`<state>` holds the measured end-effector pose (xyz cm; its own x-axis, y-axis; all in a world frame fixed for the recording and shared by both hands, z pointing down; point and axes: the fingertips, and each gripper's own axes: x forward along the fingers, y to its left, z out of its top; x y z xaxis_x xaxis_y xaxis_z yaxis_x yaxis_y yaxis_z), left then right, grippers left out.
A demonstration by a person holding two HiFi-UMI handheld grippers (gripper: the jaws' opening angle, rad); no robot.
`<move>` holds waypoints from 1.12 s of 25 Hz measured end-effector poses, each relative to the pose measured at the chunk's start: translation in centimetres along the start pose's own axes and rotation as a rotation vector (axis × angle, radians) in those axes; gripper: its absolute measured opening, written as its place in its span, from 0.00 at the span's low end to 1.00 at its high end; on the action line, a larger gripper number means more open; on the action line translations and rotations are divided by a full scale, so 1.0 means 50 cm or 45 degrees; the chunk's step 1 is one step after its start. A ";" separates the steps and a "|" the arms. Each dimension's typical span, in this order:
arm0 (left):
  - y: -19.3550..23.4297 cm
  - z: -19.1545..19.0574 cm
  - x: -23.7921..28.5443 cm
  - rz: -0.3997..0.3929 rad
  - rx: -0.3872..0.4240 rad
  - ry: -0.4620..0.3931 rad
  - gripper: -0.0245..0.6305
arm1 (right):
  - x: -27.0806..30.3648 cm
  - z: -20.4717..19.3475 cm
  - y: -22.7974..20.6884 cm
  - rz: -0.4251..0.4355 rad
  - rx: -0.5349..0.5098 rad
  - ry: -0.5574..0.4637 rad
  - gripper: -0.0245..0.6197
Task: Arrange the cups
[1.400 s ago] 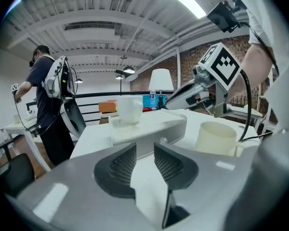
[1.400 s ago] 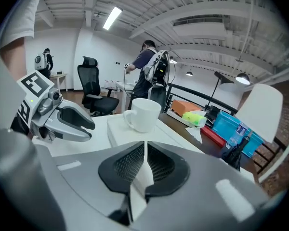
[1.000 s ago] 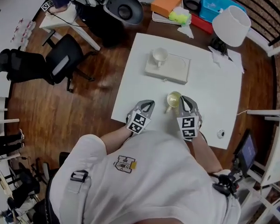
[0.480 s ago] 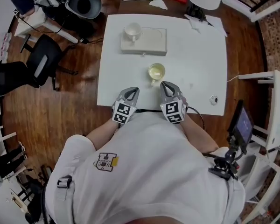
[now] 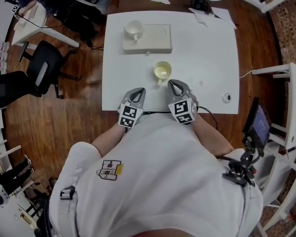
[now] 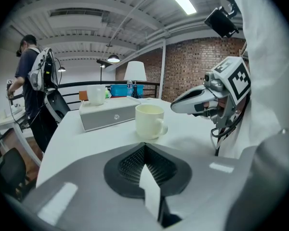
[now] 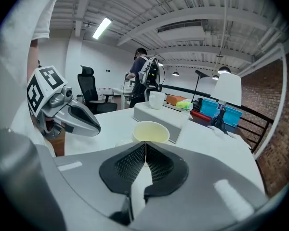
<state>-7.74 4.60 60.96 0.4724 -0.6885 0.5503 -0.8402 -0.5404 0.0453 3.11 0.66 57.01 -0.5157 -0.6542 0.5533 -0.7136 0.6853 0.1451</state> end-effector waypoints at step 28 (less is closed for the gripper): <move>0.009 0.052 0.020 -0.028 -0.003 -0.122 0.04 | 0.018 0.012 -0.036 -0.059 0.040 -0.014 0.04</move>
<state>-6.94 2.38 59.36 0.5143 -0.7195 0.4667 -0.8297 -0.5550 0.0587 3.65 -1.37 56.75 -0.4866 -0.6887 0.5375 -0.7516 0.6437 0.1442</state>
